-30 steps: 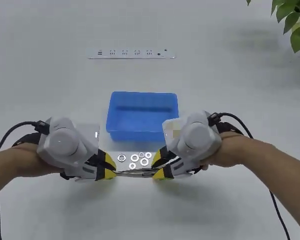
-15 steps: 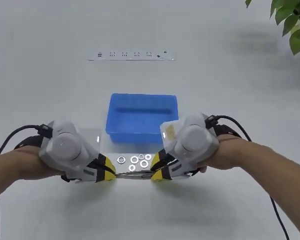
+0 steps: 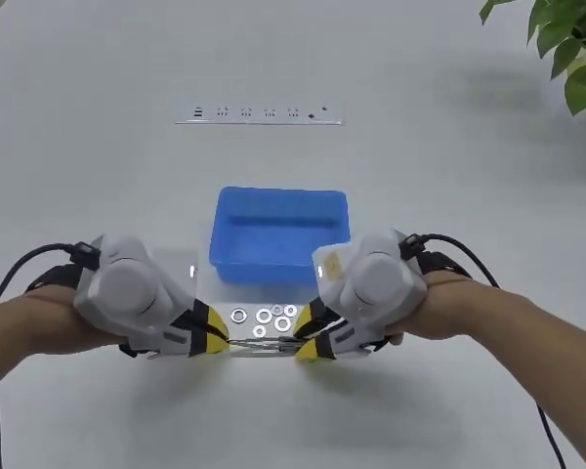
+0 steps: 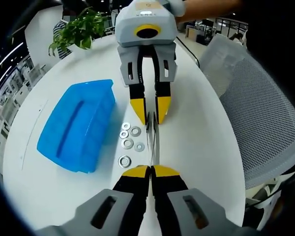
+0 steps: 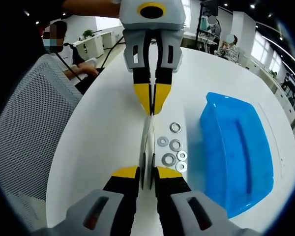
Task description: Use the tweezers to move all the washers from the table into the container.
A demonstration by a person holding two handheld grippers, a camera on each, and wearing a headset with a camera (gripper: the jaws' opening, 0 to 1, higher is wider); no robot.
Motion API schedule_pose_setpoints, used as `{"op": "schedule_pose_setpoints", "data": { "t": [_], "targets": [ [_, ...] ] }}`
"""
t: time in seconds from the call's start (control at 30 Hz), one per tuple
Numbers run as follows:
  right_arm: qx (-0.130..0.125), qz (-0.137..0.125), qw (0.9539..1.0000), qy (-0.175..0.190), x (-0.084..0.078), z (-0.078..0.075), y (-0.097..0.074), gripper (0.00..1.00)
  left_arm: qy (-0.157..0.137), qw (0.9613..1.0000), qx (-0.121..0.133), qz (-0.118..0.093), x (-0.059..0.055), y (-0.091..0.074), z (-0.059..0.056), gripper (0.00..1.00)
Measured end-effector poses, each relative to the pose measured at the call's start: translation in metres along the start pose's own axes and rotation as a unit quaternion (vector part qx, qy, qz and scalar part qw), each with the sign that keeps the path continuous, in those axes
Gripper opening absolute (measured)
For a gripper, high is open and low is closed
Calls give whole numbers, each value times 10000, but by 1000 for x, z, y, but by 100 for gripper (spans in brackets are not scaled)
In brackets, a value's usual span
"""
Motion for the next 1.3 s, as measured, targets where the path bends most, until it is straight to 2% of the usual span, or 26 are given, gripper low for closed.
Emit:
{"op": "schedule_pose_setpoints", "data": {
  "t": [0.73, 1.03, 1.3],
  "targets": [
    [-198, -156, 9997, 22, 10, 8, -1, 13, 220, 9997, -9, -125, 33, -32, -5, 6],
    [-276, -338, 9990, 99, 16, 12, -5, 12, 341, 9990, -24, -279, 49, -48, -8, 6],
    [-299, -547, 9979, 171, 22, 15, -6, 12, 315, 9976, -144, -593, 57, -55, -8, 6]
  ]
}}
Point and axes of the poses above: the centre of the closed fingertips' face, and the gripper's own axes: y roughly forward along the fingers, z roughly to its left, x roughly out of its top, the point moved 10 cm from there along -y, roughly backward along the fingers, and after that the axes turned 11 degrees about z, right-handed, at the moved point
